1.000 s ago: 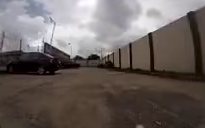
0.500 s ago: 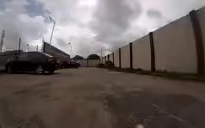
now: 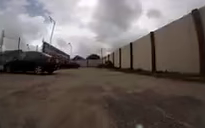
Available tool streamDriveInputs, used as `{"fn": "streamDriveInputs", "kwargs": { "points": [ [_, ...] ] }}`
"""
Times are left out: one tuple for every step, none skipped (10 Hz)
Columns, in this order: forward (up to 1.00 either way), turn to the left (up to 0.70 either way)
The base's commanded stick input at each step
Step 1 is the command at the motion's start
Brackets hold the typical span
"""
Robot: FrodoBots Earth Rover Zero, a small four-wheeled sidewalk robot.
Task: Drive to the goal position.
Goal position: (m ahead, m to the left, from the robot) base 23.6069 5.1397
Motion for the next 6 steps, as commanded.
{"fn": "streamDriveInputs", "kwargs": {
  "points": [
    [0.30,0.00],
    [0.30,0.00],
    [0.30,0.00],
    [0.30,0.00],
    [0.30,0.00],
    [0.30,0.00]
  ]
}}
